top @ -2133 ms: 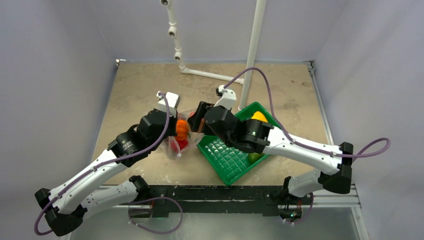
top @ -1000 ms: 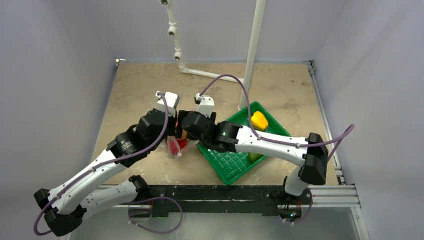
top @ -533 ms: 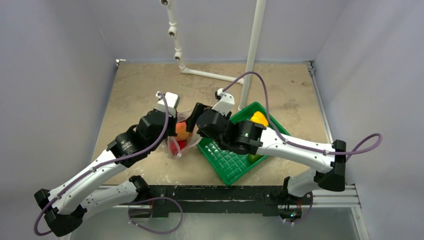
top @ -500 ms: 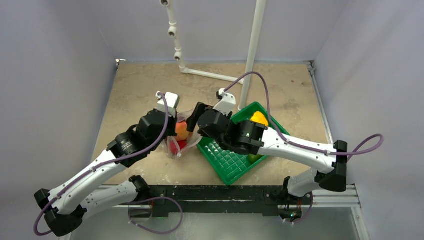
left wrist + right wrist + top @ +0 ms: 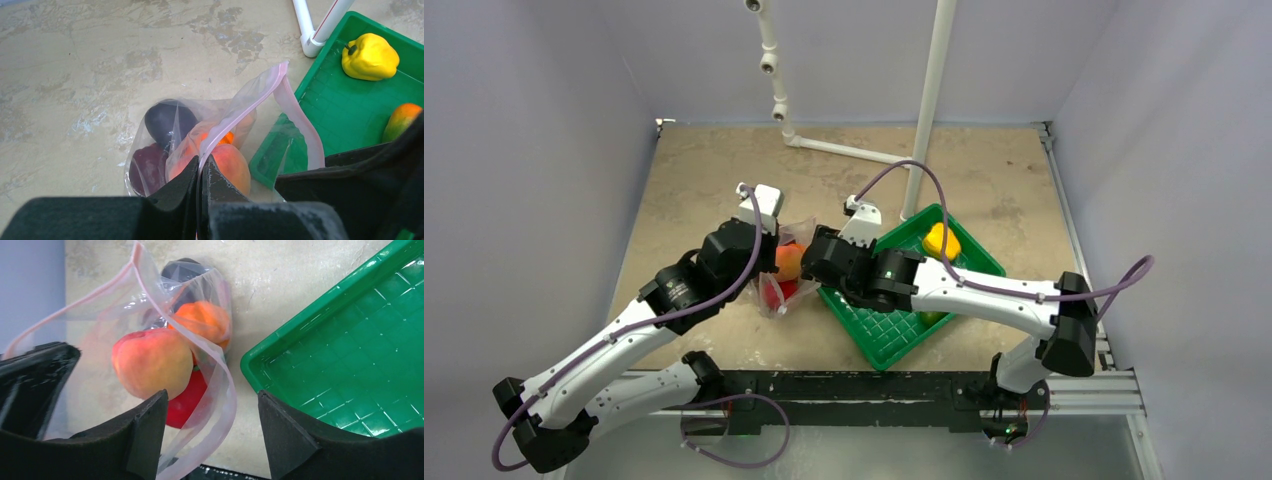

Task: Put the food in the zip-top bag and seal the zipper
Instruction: Adjust the zipper food storage bag at the center of the board, then adjust the fake fruit in the bin.

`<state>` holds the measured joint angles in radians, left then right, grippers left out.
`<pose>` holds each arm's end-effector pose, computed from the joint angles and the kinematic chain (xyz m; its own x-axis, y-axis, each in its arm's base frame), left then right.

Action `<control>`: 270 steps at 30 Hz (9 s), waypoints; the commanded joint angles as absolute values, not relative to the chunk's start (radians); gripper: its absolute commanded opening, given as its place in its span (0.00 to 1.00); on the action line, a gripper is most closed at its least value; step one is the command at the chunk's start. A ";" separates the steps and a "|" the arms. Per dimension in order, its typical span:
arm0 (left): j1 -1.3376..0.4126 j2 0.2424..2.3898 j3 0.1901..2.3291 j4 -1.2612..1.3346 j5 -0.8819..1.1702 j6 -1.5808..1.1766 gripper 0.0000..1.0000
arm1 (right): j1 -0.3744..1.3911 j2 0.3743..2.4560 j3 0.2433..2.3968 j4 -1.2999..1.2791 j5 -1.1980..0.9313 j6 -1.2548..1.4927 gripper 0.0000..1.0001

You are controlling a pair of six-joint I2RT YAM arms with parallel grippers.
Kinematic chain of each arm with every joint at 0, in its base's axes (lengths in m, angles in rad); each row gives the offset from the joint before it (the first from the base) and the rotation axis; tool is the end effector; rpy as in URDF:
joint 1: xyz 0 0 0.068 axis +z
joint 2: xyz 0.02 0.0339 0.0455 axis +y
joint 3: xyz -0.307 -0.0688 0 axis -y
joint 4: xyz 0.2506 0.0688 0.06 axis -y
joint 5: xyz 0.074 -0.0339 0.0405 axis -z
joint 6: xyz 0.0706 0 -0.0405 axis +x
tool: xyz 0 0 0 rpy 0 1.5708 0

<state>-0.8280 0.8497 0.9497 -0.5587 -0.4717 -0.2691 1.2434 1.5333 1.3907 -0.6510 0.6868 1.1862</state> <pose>0.1477 -0.1134 0.3682 -0.3899 0.0744 -0.9179 0.2873 0.9568 -0.0444 0.1566 0.3220 0.3524 -0.6322 0.3675 -0.6821 -0.0086 0.8770 0.4805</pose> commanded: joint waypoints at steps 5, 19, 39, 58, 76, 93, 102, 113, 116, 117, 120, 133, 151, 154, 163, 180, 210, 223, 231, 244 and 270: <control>-0.831 0.849 0.940 -0.532 -0.469 -0.269 0.00 | 1.235 1.600 1.403 -0.672 0.715 1.215 0.59; -0.831 0.843 0.941 -0.536 -0.486 -0.270 0.00 | 1.233 1.562 1.404 -0.629 0.703 1.208 0.00; -0.832 0.861 1.394 -0.909 -0.743 -0.327 0.00 | 1.217 1.623 1.856 -0.609 0.761 0.871 0.00; -0.831 0.944 1.226 -0.892 -0.717 -0.408 0.00 | 1.147 1.658 1.688 -0.454 0.644 0.846 0.00; -0.830 1.020 1.034 -0.783 -0.709 -0.455 0.00 | 1.149 1.722 1.607 -0.399 0.562 0.849 0.00; -0.828 0.934 1.137 -0.743 -0.755 -0.446 0.00 | 1.148 1.545 1.603 -0.383 0.628 0.837 0.00; -0.825 0.935 0.997 -0.754 -0.823 -0.502 0.00 | 1.074 1.569 1.405 -0.319 0.545 0.900 0.00; -0.807 0.968 1.153 -0.771 -0.844 -0.434 0.00 | 1.057 1.556 1.480 -0.369 0.585 0.887 0.00; -0.805 0.956 1.222 -0.782 -0.883 -0.397 0.00 | 1.057 1.534 1.517 -0.357 0.586 0.854 0.00; -0.806 0.957 1.247 -0.792 -0.900 -0.390 0.00 | 1.057 1.535 1.531 -0.358 0.583 0.848 0.00; -0.805 0.959 1.278 -0.805 -0.925 -0.373 0.00 | 1.056 1.543 1.562 -0.341 0.598 0.840 0.00; -0.804 0.939 1.115 -0.742 -0.922 -0.384 0.00 | 1.057 1.622 1.439 -0.242 0.493 0.885 0.00; -0.802 0.882 0.992 -0.633 -0.815 -0.338 0.00 | 1.058 1.530 1.400 -0.292 0.528 0.916 0.43; -0.801 0.884 0.978 -0.621 -0.779 -0.330 0.00 | 1.058 1.505 1.400 -0.326 0.542 0.923 0.50; -0.800 0.856 0.958 -0.605 -0.757 -0.320 0.00 | 1.056 1.439 1.373 -0.505 0.633 0.988 0.60; -0.799 0.836 0.948 -0.595 -0.703 -0.311 0.00 | 0.841 1.404 1.178 -0.662 0.673 0.993 0.69; -0.799 0.790 0.942 -0.584 -0.653 -0.309 0.00 | 0.836 1.361 0.944 -0.917 0.586 1.432 0.81; -0.799 0.784 0.939 -0.580 -0.638 -0.307 0.00 | 0.834 1.415 0.916 -0.919 0.587 1.429 0.80; -0.798 0.785 0.938 -0.579 -0.626 -0.306 0.00 | 0.834 1.444 0.943 -0.919 0.583 1.409 0.78; -0.799 0.779 0.940 -0.577 -0.604 -0.305 0.00 | 0.824 1.322 0.977 -0.919 0.548 1.317 0.78; -0.799 0.782 0.933 -0.573 -0.582 -0.302 0.00 | 0.816 1.478 0.934 -0.899 0.519 1.360 0.82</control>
<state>-0.8051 0.7815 0.9382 -0.6079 -0.5900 -0.3195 0.8223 1.4353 0.9268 -0.9279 0.5297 1.2762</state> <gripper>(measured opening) 0.003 0.813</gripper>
